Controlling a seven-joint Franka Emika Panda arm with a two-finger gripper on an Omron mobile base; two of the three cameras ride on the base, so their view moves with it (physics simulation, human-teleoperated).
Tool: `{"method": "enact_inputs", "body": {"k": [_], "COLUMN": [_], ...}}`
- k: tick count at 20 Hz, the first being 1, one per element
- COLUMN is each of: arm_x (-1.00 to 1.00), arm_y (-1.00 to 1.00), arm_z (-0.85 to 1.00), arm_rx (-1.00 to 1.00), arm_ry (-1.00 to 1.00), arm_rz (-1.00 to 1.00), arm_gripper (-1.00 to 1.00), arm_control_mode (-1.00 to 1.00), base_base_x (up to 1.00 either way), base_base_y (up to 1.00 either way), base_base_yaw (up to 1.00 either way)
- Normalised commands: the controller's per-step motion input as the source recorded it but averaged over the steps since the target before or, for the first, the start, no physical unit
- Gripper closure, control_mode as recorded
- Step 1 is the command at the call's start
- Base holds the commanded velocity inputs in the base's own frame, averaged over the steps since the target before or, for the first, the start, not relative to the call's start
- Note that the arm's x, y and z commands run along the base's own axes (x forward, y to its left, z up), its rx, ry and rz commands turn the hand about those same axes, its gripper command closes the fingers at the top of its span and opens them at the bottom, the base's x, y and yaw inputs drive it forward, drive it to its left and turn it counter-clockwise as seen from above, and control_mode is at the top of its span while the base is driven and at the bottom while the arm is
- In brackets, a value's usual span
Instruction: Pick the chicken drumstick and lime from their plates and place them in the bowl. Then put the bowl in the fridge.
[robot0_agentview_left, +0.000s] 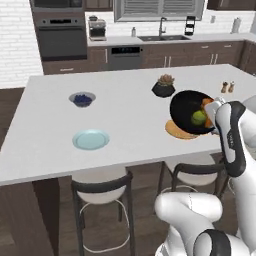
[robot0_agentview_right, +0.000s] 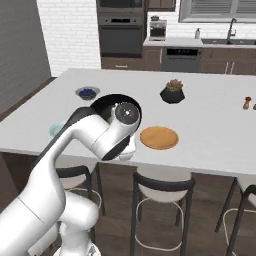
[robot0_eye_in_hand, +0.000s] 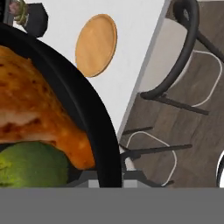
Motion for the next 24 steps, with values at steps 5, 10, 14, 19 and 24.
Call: {"method": "enact_inputs", "body": {"k": [5, 10, 14, 19, 24], "arm_x": [0.0, 0.0, 0.0, 0.0, 0.0], "arm_y": [0.0, 0.0, 0.0, 0.0, 0.0], "arm_z": [0.0, 0.0, 0.0, 0.0, 0.0], "arm_rx": [0.0, 0.0, 0.0, 0.0, 0.0], "arm_ry": [0.0, 0.0, 0.0, 0.0, 0.0], "arm_rz": [0.0, 0.0, 0.0, 0.0, 0.0], "arm_gripper": [1.0, 1.0, 1.0, 1.0, 1.0], "arm_control_mode": [1.0, 1.0, 1.0, 1.0, 1.0], "base_base_x": [0.0, 0.0, 0.0, 0.01, 0.56], "base_base_y": [-0.89, -0.4, -0.44, -0.48, -0.08], "base_base_yaw": [-0.64, -0.88, -0.88, -0.87, -0.7]}}
